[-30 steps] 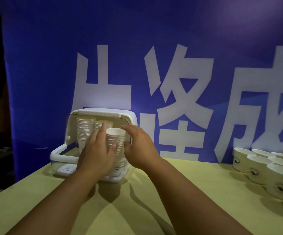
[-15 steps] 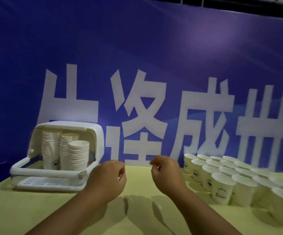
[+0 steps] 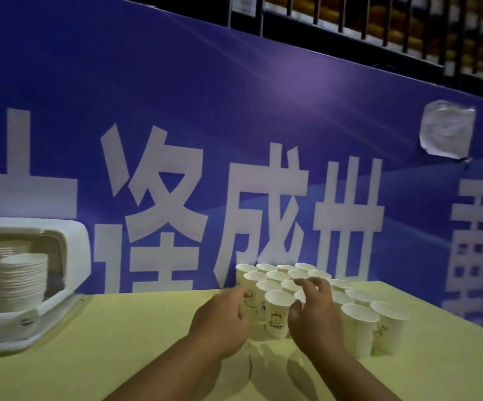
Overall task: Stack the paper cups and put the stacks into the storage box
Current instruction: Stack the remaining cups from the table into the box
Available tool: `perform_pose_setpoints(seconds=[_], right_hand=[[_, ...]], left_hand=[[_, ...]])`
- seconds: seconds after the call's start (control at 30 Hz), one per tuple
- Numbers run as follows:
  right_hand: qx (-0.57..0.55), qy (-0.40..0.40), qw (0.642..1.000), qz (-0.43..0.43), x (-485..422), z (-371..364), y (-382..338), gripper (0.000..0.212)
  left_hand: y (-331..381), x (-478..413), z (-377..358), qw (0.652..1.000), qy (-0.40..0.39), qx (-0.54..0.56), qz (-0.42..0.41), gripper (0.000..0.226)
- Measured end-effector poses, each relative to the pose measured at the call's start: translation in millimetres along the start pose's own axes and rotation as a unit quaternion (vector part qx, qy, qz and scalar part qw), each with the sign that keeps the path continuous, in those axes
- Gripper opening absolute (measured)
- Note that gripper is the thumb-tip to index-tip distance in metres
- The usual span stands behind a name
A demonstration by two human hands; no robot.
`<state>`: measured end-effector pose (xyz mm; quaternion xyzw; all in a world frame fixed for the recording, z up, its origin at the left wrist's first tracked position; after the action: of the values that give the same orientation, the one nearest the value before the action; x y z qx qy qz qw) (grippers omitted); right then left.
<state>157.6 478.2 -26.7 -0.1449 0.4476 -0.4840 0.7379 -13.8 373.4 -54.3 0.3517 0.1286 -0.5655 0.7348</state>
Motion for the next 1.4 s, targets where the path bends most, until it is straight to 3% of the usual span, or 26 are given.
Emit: perform_pose_setpoints(seconds=[0.07, 0.17, 0.3, 0.47, 0.57, 0.63, 0.73, 0.87, 1.03, 1.4], right_hand=[[0.014, 0.001, 1.000, -0.023, -5, 0, 20, 0.058], [0.029, 0.005, 0.999, -0.034, -7, -9, 43, 0.059], [0.031, 0.013, 0.998, -0.058, -10, -22, 66, 0.055], [0.053, 0.015, 0.998, -0.029, -16, -34, 72, 0.053], [0.067, 0.019, 0.997, -0.025, -14, -39, 71, 0.054], [0.066, 0.011, 0.998, -0.014, -14, -42, 70, 0.047], [0.042, 0.005, 0.999, -0.018, -17, -40, 72, 0.025], [0.066, 0.002, 0.998, -0.003, -15, -36, 65, 0.007], [0.080, -0.017, 0.996, 0.035, -2, -36, 41, 0.008], [-0.030, -0.030, 0.994, 0.101, 17, -58, -43, 0.004]], left_hand=[[14, -9, -22, 1.000, -0.009, 0.016, -0.002, 0.054], [25, -19, -51, 0.999, -0.042, 0.020, 0.009, 0.063], [25, -25, -72, 0.999, -0.035, -0.022, 0.017, 0.049], [19, -22, -79, 0.999, -0.002, -0.050, 0.005, 0.044], [21, -23, -77, 0.998, 0.016, -0.055, -0.009, 0.023], [23, -23, -77, 0.998, 0.007, -0.066, -0.024, 0.010], [25, -21, -77, 0.996, -0.002, -0.079, -0.039, 0.014], [28, -16, -62, 0.996, 0.034, -0.077, -0.032, 0.014], [24, -5, -35, 0.995, 0.054, -0.077, -0.024, 0.011], [-31, 25, 52, 0.986, 0.103, -0.121, -0.047, 0.009]])
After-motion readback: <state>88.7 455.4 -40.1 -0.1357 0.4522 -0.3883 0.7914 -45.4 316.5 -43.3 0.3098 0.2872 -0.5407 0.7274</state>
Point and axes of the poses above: each hand's wrist, its own x-axis away from the middle knuckle, its own z-axis out of the back of the hand, y = z × x, the point moved 7 cm from there along -x, towards the middle knuckle, and after that the axes turned 10 degrees about -z, right-handed, at the moved point
